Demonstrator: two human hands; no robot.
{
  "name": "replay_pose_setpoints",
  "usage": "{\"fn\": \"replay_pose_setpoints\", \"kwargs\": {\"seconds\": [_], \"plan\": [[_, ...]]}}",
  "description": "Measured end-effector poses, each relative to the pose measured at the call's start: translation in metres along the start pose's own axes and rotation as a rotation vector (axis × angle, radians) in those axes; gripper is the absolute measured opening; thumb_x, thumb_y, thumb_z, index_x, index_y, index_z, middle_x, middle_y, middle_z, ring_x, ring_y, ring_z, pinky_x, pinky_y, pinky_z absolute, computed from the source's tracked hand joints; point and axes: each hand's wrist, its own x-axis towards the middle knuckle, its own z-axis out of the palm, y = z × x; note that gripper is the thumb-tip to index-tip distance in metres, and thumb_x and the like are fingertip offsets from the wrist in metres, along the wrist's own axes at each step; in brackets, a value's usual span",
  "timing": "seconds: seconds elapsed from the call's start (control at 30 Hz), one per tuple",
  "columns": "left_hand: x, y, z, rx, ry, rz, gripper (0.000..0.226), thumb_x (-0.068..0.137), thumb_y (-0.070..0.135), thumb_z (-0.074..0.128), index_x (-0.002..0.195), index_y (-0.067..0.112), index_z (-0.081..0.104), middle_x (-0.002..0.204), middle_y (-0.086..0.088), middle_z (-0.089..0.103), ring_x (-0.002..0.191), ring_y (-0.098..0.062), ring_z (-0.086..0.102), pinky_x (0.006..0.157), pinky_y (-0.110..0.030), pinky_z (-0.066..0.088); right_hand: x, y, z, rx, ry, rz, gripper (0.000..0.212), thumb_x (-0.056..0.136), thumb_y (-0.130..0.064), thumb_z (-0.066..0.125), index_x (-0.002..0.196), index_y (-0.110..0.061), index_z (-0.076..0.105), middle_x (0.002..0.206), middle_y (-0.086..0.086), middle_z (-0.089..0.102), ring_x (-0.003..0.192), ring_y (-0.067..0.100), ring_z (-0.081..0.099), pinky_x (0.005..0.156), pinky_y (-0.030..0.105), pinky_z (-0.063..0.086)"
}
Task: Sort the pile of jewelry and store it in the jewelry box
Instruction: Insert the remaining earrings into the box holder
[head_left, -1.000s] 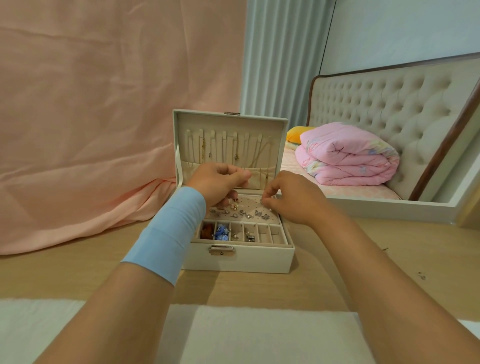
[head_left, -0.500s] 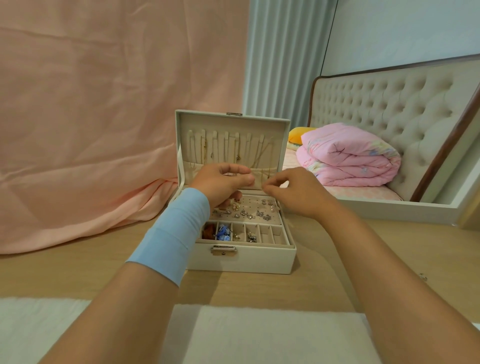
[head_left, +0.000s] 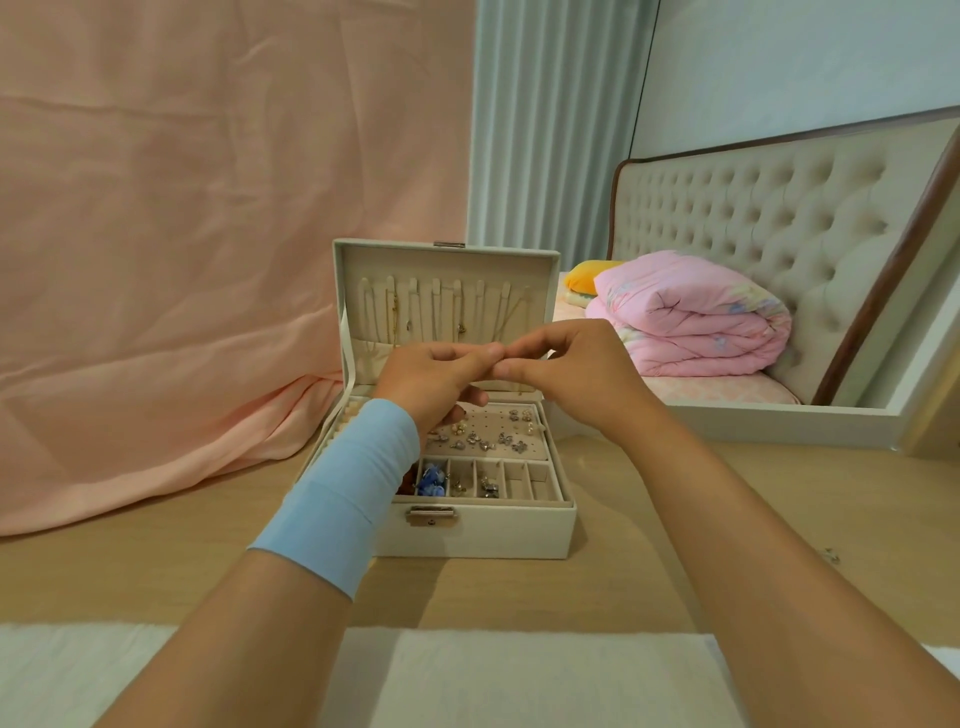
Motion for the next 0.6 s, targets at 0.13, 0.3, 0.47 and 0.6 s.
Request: {"fn": "replay_pose_setpoints", "kwargs": {"seconds": [0.13,0.3,0.47,0.6], "plan": [[-0.001,0.002,0.003,0.03,-0.043,0.032,0.028,0.087,0.045,0.069,0.104,0.023,0.076,0.093,0.001,0.077,0.074,-0.015,0.065,0.062,-0.028,0.05,0.001,0.001,-0.004,0.014,0.016,0.04,0.007,0.08,-0.021,0.085,0.085,-0.025,0.081,0.07,-0.015,0.071,0.056,-0.01,0.056,0.063,0.015,0.042],[0.001,-0.001,0.004,0.25,-0.064,0.148,0.025,0.097,0.039,0.058,0.11,0.025,0.073,0.101,0.013,0.075,0.081,-0.008,0.069,0.07,-0.028,0.055,0.003,0.013,-0.01,-0.121,0.013,0.081,0.011,0.083,-0.023,0.082,0.078,-0.031,0.077,0.079,-0.013,0.072,0.066,-0.011,0.061,0.074,0.026,0.05],[0.003,-0.01,0.001,0.758,-0.167,0.173,0.031,0.094,0.019,0.05,0.113,0.033,0.072,0.126,0.007,0.064,0.112,-0.011,0.059,0.091,-0.025,0.042,-0.003,0.015,-0.005,-0.619,-0.194,0.1,0.012,0.081,-0.031,0.078,0.073,-0.037,0.074,0.095,-0.014,0.072,0.096,0.011,0.065,0.086,0.038,0.054],[0.004,-0.012,0.004,0.972,-0.23,0.153,0.031,0.09,0.027,0.049,0.106,0.038,0.073,0.12,0.004,0.067,0.108,-0.019,0.059,0.103,-0.036,0.045,-0.005,0.008,0.006,-0.803,-0.209,0.022,0.007,0.085,-0.03,0.071,0.083,-0.035,0.076,0.099,-0.009,0.069,0.094,0.015,0.063,0.072,0.031,0.047]]}}
